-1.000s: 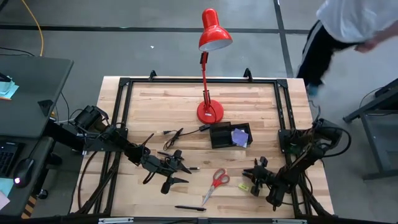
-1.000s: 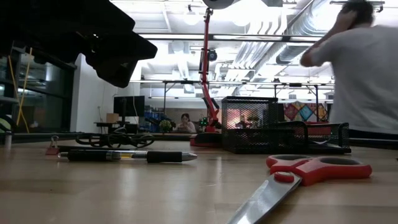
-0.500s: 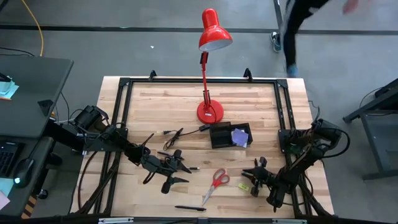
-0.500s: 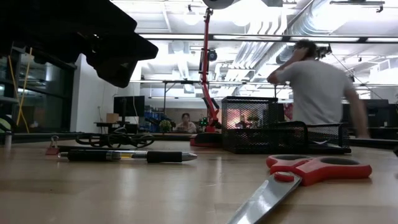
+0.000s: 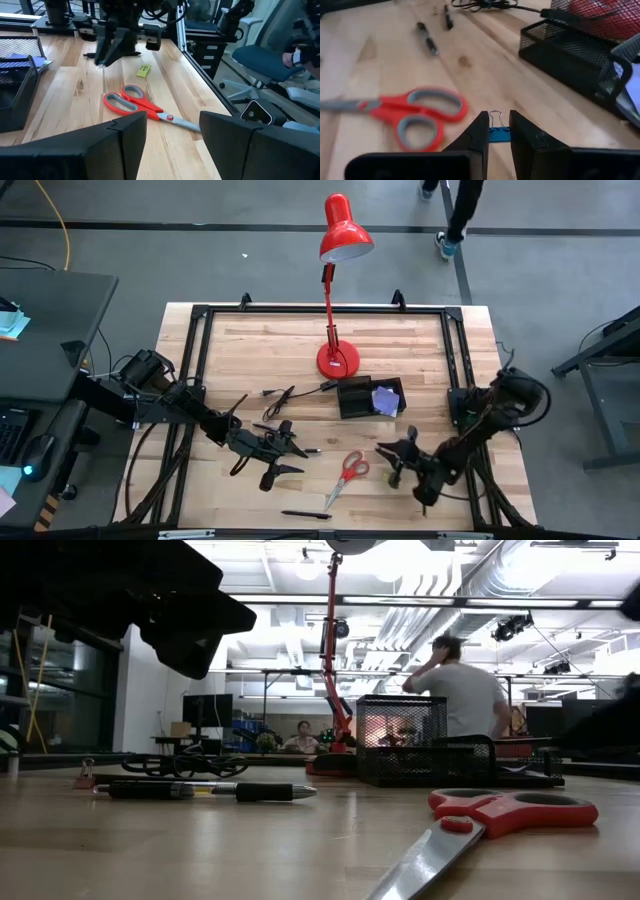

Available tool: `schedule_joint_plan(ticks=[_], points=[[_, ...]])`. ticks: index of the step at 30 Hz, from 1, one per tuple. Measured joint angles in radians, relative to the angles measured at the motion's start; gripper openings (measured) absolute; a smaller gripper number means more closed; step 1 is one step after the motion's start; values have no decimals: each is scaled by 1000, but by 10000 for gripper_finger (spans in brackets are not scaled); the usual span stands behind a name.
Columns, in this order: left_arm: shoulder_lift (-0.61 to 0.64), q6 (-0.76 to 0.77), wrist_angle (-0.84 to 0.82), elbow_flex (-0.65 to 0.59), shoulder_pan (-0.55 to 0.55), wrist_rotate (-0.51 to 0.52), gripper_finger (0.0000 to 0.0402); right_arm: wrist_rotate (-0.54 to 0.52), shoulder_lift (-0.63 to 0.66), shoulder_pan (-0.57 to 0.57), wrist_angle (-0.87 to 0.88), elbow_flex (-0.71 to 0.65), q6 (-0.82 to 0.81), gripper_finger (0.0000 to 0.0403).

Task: Pick and place office supplies into organizer
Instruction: Put the blue binder clip into the desk organizer

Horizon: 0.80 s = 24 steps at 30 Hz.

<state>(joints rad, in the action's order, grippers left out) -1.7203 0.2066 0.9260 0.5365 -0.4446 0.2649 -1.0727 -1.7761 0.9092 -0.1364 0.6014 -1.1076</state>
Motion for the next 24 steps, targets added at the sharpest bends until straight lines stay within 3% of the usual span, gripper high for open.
schedule_joint_plan(ticks=[14, 24], points=[[0, 0, -10, 0, 0, 0, 173, 69, 5, -287, -501, 2, 587, 38], [0, 1, -10, 1, 0, 0, 173, 136, 5, -443, -428, 2, 577, 40]])
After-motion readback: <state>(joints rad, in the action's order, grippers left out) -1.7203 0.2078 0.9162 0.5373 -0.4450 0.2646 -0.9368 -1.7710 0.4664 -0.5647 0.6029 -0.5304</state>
